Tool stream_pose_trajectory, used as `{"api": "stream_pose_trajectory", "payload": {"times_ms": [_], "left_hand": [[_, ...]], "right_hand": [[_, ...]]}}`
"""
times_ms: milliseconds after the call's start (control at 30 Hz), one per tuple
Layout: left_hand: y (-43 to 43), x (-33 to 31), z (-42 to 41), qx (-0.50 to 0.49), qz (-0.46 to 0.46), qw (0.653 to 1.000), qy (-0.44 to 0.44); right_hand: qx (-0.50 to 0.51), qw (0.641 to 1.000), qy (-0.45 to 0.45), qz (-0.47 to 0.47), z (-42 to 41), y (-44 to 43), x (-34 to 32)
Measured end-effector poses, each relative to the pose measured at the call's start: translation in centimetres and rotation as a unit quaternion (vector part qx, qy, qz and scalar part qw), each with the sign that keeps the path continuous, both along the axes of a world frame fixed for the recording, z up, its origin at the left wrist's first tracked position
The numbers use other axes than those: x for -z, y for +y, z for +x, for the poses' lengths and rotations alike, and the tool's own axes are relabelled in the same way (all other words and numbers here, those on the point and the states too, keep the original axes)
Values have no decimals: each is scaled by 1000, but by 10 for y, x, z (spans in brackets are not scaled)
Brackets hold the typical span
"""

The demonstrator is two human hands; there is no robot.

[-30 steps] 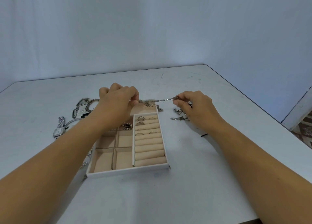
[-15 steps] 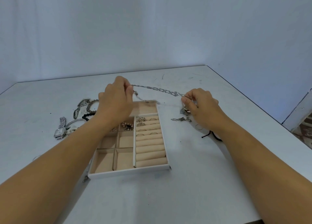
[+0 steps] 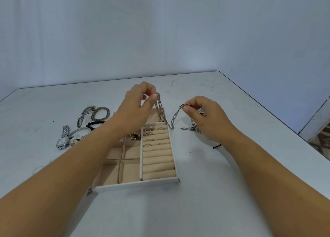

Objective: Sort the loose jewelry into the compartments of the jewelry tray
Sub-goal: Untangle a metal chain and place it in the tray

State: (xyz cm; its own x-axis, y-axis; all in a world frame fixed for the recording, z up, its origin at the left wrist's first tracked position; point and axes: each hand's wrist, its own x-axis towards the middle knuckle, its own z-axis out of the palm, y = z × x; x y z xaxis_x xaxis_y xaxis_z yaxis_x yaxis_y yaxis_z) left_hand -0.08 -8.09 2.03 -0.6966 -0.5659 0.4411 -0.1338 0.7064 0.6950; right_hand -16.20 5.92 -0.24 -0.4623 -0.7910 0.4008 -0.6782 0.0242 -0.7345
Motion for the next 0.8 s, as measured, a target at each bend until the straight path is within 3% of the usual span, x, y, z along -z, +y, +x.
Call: {"api": "stream_pose_trajectory", "payload": {"times_ms": [267,533,800], "left_hand": [[5,1,-5,33,13,999,-7],[11,6,-9,53,64,996,-25],[19,5,-12,120,81,989,-26]], "right_hand": [[-10,999,-21,-28,4,0,-1],[-20,999,16,-22,2,1,0],[-1,991,-71,-117,9,1,-6]]}}
